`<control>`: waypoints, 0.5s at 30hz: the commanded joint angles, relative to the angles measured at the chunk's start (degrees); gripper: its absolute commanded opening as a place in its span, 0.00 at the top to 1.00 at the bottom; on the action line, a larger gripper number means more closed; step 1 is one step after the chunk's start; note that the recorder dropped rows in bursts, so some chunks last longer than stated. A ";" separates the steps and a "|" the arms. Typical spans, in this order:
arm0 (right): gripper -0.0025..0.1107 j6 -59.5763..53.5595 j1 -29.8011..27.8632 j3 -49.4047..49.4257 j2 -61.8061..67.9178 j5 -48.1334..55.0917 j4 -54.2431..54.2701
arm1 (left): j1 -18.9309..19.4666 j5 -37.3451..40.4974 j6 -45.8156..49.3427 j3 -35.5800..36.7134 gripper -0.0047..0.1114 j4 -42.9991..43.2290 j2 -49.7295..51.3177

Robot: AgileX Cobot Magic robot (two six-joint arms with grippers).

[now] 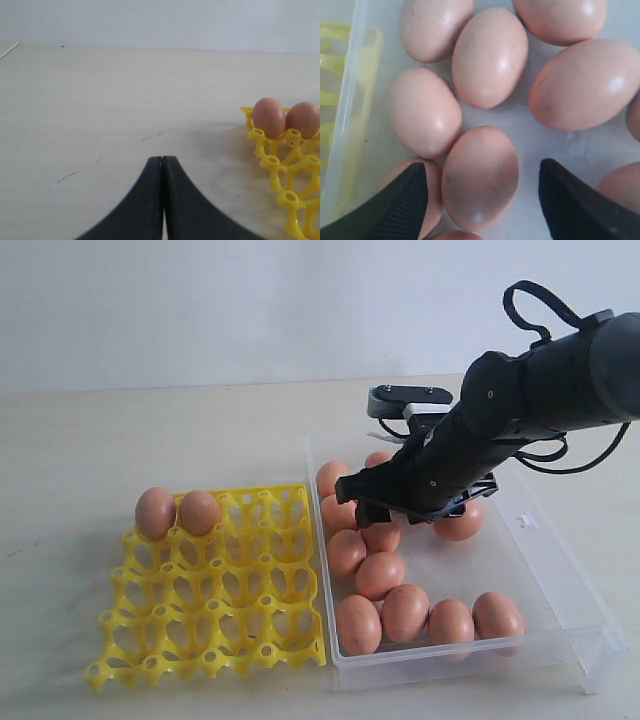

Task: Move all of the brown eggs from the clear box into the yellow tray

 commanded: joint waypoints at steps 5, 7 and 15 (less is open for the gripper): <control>0.48 -0.66 -0.16 -2.89 4.15 -0.83 -0.56 | -0.32 -0.57 -0.26 -0.23 0.96 -0.32 -0.32; 0.48 -0.66 -0.16 -3.50 4.90 -0.71 -0.56 | -0.32 -0.57 -0.26 -0.23 0.96 -0.32 -0.32; 0.94 -2.02 -0.16 -3.76 5.52 -0.04 -0.79 | -0.32 -0.57 -0.26 -0.23 0.96 -0.32 -0.32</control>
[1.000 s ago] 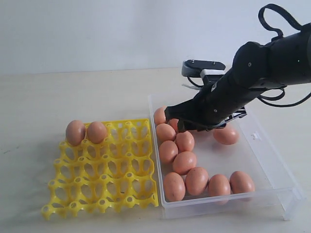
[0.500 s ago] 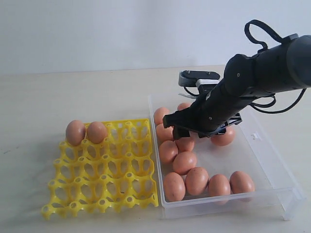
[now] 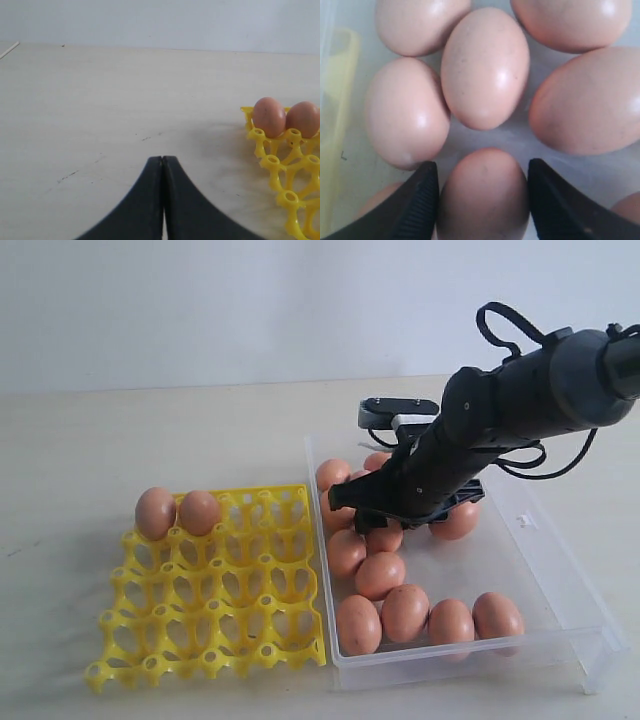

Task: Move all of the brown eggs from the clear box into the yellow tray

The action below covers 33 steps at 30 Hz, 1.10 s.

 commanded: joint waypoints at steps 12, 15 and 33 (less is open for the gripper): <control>0.98 -4.04 0.92 3.75 -11.51 -9.74 -3.23 | -0.32 -0.57 -0.26 -0.23 0.96 -0.32 -0.32; 0.98 -3.92 3.03 6.10 -12.77 -18.41 -6.98 | -0.32 -0.57 -0.26 -0.23 0.96 -0.32 -0.32; 0.98 37.46 9.87 7.01 -0.04 -52.15 -49.07 | -0.32 -0.57 -0.26 -0.23 0.96 -0.32 -0.32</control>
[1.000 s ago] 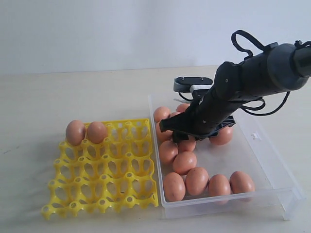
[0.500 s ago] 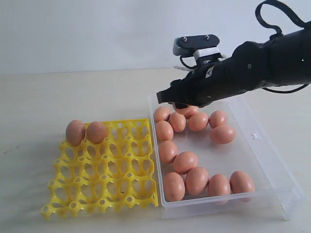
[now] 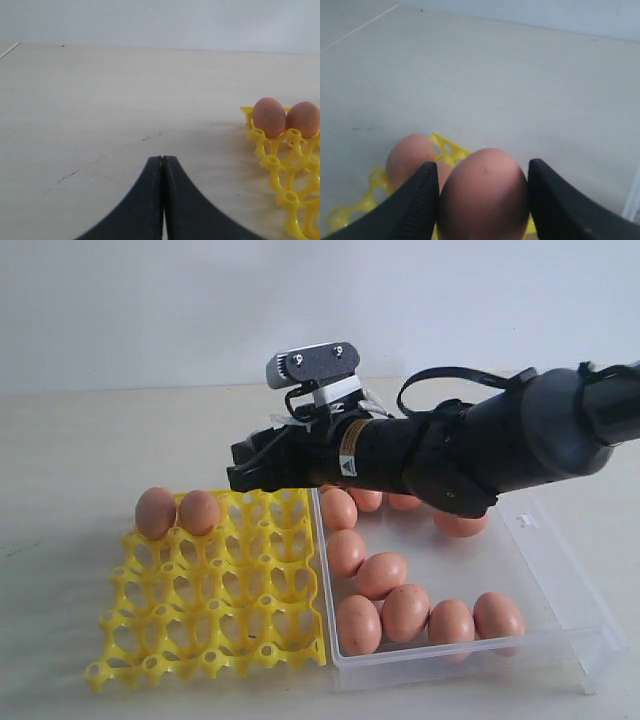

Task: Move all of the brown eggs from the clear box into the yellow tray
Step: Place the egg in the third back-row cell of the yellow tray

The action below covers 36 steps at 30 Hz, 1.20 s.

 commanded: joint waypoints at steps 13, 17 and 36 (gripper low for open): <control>0.98 8.36 0.09 -4.02 8.36 -8.20 -9.32 | -0.32 -0.57 -0.26 -0.23 0.96 -0.32 -0.32; 0.98 8.36 0.09 -5.98 9.12 -7.55 -9.47 | -0.32 -0.57 -0.26 -0.23 0.96 -0.32 -0.32; 0.43 4.19 -0.03 -9.65 12.50 -4.00 -9.70 | -0.32 -0.57 -0.26 -0.23 0.96 -0.32 -0.32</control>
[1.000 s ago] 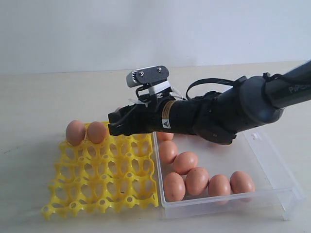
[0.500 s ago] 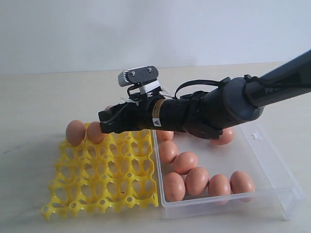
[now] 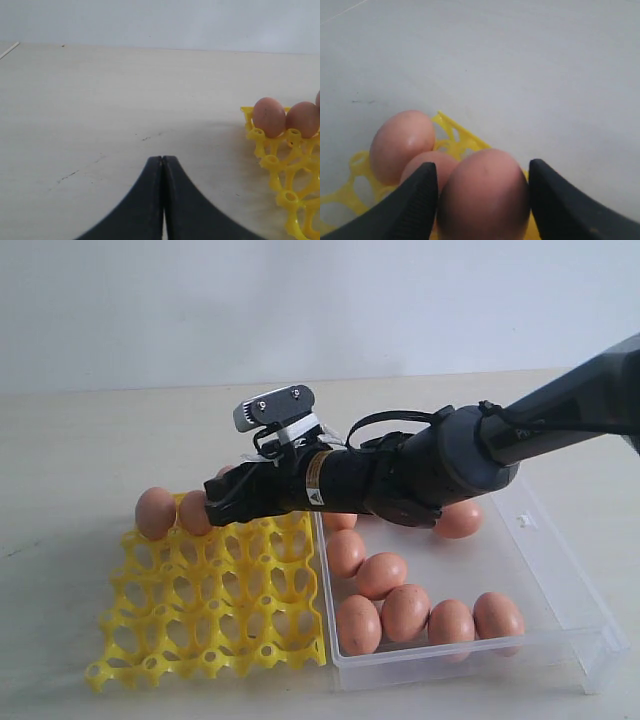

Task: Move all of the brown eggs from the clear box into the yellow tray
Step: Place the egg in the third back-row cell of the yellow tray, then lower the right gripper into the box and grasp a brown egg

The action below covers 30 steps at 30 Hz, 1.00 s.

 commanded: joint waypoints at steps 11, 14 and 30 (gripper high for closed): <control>0.60 -2.21 -0.03 -0.24 -12.60 29.31 0.82 | -0.32 -0.57 -0.26 -0.23 0.96 -0.32 -0.32; 0.82 -9.28 -0.20 -0.24 -18.59 44.20 1.90 | -0.32 -0.57 -0.26 -0.23 0.96 -0.32 -0.32; 0.88 -75.64 -8.13 -0.24 -25.02 74.00 30.00 | -0.32 -0.57 -0.26 -0.23 0.96 -0.32 -0.32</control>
